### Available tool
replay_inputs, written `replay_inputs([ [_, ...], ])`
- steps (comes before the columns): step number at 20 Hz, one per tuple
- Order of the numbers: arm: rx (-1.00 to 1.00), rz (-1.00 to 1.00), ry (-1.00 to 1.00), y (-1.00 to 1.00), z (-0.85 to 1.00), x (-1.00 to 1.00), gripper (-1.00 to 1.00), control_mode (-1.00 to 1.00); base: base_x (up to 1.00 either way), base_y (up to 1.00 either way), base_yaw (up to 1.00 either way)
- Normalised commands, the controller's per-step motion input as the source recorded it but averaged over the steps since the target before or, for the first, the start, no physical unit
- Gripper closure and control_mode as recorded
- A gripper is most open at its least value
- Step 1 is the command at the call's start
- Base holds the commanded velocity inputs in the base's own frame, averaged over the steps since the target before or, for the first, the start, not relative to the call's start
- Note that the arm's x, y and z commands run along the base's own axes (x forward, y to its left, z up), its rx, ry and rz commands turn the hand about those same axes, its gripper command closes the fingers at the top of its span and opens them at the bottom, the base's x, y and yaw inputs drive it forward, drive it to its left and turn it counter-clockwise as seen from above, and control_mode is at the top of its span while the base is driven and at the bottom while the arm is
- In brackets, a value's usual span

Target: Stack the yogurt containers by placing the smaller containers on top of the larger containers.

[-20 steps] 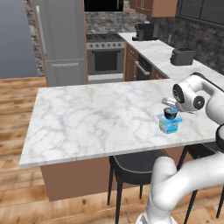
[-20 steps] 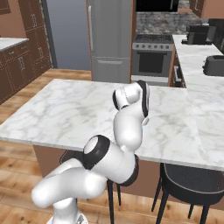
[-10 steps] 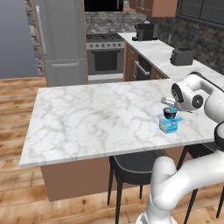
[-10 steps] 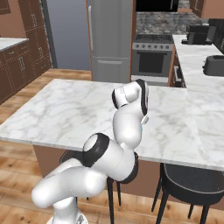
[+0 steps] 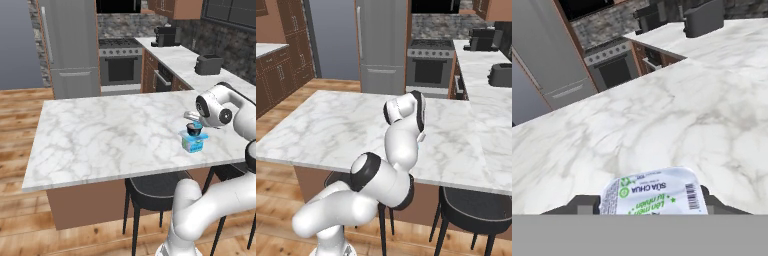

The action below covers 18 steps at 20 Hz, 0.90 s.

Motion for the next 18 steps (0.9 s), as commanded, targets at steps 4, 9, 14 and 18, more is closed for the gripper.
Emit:
replay_inputs([
  [4,0.00,0.00,0.12,-0.25,0.23,0.00,-1.00,-1.00,0.00,0.00,0.00],
  [9,0.00,0.00,0.11,-0.24,0.31,-0.02,-1.00,-1.00,0.00,0.00,0.00],
  [14,0.00,0.00,0.06,-0.20,0.34,-0.17,-1.00,-1.00,0.00,0.00,0.00],
  [18,0.00,0.00,0.08,-0.16,0.38,-0.17,-1.00,-1.00,0.00,0.00,0.00],
])
